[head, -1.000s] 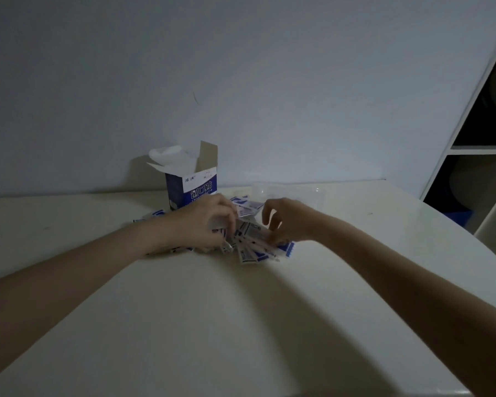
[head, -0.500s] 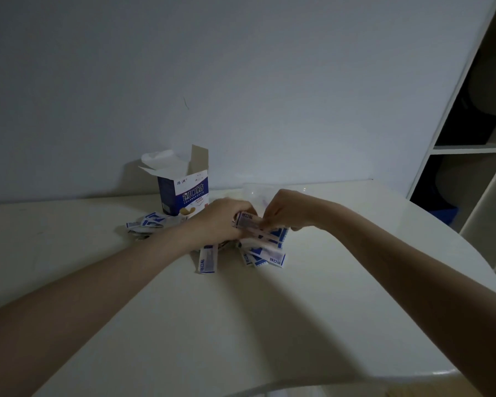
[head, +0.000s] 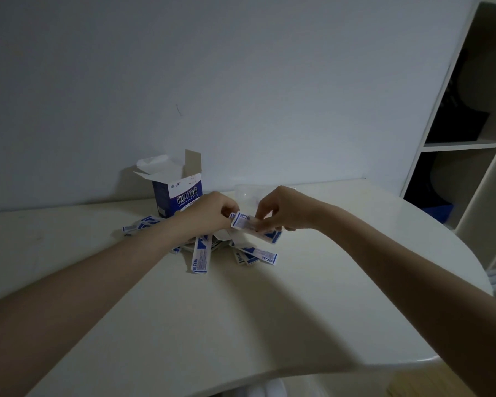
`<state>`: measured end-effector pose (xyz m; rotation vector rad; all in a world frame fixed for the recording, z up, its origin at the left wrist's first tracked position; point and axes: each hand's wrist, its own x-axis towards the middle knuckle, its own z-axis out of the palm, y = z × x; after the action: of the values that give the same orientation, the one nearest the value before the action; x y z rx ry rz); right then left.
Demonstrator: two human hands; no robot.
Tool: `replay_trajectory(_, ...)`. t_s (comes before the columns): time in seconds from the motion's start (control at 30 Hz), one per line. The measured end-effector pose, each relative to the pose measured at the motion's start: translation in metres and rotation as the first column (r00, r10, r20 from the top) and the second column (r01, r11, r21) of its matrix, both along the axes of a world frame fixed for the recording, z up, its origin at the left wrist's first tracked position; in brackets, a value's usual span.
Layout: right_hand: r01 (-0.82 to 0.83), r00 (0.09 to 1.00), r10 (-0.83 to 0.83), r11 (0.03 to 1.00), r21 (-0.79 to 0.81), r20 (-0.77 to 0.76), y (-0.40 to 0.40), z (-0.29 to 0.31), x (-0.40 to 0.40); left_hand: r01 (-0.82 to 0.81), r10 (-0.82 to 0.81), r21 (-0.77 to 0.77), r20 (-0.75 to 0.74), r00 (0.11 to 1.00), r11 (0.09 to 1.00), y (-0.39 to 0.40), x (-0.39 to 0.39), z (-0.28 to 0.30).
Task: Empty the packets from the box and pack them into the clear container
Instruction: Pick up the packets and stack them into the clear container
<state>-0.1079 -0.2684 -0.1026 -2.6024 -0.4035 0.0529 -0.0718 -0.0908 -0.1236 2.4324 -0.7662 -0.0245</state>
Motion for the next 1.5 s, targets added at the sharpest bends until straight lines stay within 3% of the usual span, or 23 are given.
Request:
replay_trajectory(0.13, 0.043, 0.993, -0.039, 0.998, -0.034, 0.113, -0.004, 0.002, -0.002, 0.05, -0.051, -0.048, -0.014, 0.999, 0.998, -0.012, -0.004, 0.001)
replay_trajectory(0.23, 0.051, 0.998, -0.048, 0.994, -0.093, 0.03, -0.017, 0.007, -0.007, 0.128, -0.132, 0.226, 0.003, 0.991, 0.966, -0.017, -0.003, -0.009)
replay_trajectory(0.3, 0.055, 0.998, -0.06, 0.985, -0.162, -0.029, -0.023, 0.004, -0.008, 0.156, -0.19, 0.449, 0.03, 0.981, 0.88, -0.022, -0.001, -0.017)
replay_trajectory(0.37, 0.089, 0.993, -0.1, 0.986, -0.143, -0.066, -0.027, -0.001, -0.007, 0.135, -0.217, 0.57, 0.078, 0.973, 0.811, -0.025, 0.003, -0.022)
replay_trajectory(0.47, 0.109, 0.981, -0.097, 0.992, 0.069, -0.165, -0.03, -0.008, -0.008, 0.114, -0.195, 0.536, 0.098, 0.976, 0.836, -0.022, 0.009, -0.024)
replay_trajectory(0.57, 0.107, 0.975, -0.038, 0.943, 0.314, -0.217, -0.031, -0.007, -0.011, 0.064, -0.118, 0.363, 0.127, 0.985, 0.929, -0.016, 0.009, -0.019)
replay_trajectory(0.63, 0.089, 0.976, -0.002, 0.918, 0.387, -0.219, -0.031, -0.002, -0.013, 0.019, -0.052, 0.239, 0.135, 0.989, 0.971, -0.013, 0.009, -0.011)
replay_trajectory(0.77, 0.025, 0.996, -0.005, 0.974, 0.224, -0.09, -0.025, 0.007, -0.011, 0.024, -0.038, 0.141, 0.099, 0.994, 0.99, -0.011, 0.006, 0.004)
replay_trajectory(0.87, -0.009, 0.997, 0.003, 0.997, 0.079, 0.073, -0.016, 0.005, -0.009, 0.075, -0.092, 0.18, 0.084, 0.992, 0.981, -0.017, 0.002, 0.007)
replay_trajectory(0.93, -0.025, 0.997, 0.018, 0.996, 0.085, 0.08, -0.012, 0.001, -0.008, 0.117, -0.132, 0.207, 0.059, 0.99, 0.971, -0.021, 0.0, 0.007)
replay_trajectory(1.13, 0.064, 0.985, -0.061, 0.998, -0.016, 0.159, -0.027, -0.011, -0.008, 0.147, -0.221, 0.609, 0.048, 0.974, 0.779, -0.016, 0.004, -0.009)
replay_trajectory(1.23, 0.071, 0.987, -0.063, 0.997, -0.044, 0.148, -0.036, -0.021, -0.01, 0.133, -0.238, 0.563, 0.117, 0.964, 0.816, -0.017, 0.008, -0.018)
replay_trajectory(1.4, 0.08, 0.993, -0.045, 0.931, -0.356, 0.106, -0.045, -0.031, -0.012, 0.041, -0.12, 0.356, 0.202, 0.972, 0.933, -0.017, 0.008, -0.008)
replay_trajectory(1.5, 0.126, 0.985, -0.101, 0.975, -0.181, 0.139, -0.041, -0.023, -0.009, -0.02, 0.013, 0.045, 0.145, 0.989, 0.999, -0.012, 0.009, 0.003)
